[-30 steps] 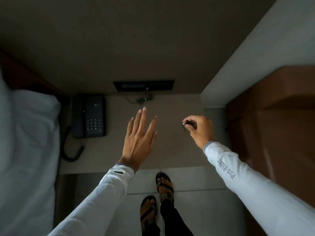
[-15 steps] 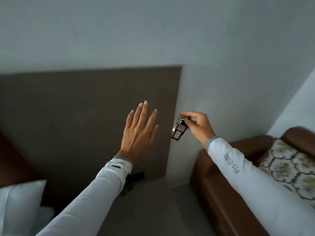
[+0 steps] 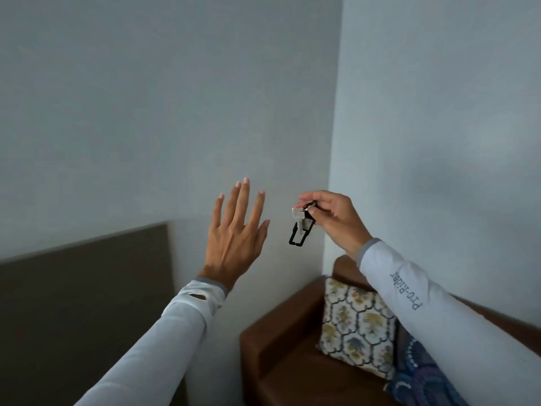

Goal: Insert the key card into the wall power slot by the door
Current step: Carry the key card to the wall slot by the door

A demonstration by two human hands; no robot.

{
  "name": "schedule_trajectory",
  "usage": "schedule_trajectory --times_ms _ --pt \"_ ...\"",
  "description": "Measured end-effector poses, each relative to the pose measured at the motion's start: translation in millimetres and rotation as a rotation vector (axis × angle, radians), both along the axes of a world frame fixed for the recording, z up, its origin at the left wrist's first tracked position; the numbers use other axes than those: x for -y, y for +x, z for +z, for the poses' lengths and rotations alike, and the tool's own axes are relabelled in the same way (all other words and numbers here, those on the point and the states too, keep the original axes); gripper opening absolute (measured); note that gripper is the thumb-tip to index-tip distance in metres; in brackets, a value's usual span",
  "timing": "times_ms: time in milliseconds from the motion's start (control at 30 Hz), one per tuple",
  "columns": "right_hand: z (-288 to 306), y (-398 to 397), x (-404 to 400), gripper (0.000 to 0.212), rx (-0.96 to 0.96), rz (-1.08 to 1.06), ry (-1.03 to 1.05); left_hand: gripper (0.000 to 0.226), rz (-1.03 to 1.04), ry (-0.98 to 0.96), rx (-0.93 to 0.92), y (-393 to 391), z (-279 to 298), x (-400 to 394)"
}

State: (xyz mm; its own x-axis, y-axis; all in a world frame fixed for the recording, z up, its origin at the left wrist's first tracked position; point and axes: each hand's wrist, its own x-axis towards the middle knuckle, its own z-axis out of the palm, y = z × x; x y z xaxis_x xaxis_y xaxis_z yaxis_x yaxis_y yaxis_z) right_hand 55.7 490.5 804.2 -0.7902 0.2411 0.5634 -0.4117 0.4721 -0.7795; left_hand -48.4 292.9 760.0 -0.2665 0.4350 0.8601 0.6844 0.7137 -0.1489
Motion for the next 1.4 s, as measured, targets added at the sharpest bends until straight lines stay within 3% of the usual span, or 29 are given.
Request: schedule_trajectory --times_ms 267,733,1167,1400 --pt "43 154 -148 0.024 -0.008 -0.27 0.045 0.064 -0.18 0.04 -0.079 103 48 -176" --pt "68 431 -370 0.019 -0.049 -0.61 0.025 0.072 -0.465 0.073 -0.092 324 71 -462" --pt "43 548 -520 0.013 -0.068 -0.86 -0.093 0.073 -0.654 0.051 -0.09 419 54 -660" --pt "60 577 -613 0.015 -0.073 -0.939 -0.059 0.075 -0.703 0.039 -0.088 439 69 -766"
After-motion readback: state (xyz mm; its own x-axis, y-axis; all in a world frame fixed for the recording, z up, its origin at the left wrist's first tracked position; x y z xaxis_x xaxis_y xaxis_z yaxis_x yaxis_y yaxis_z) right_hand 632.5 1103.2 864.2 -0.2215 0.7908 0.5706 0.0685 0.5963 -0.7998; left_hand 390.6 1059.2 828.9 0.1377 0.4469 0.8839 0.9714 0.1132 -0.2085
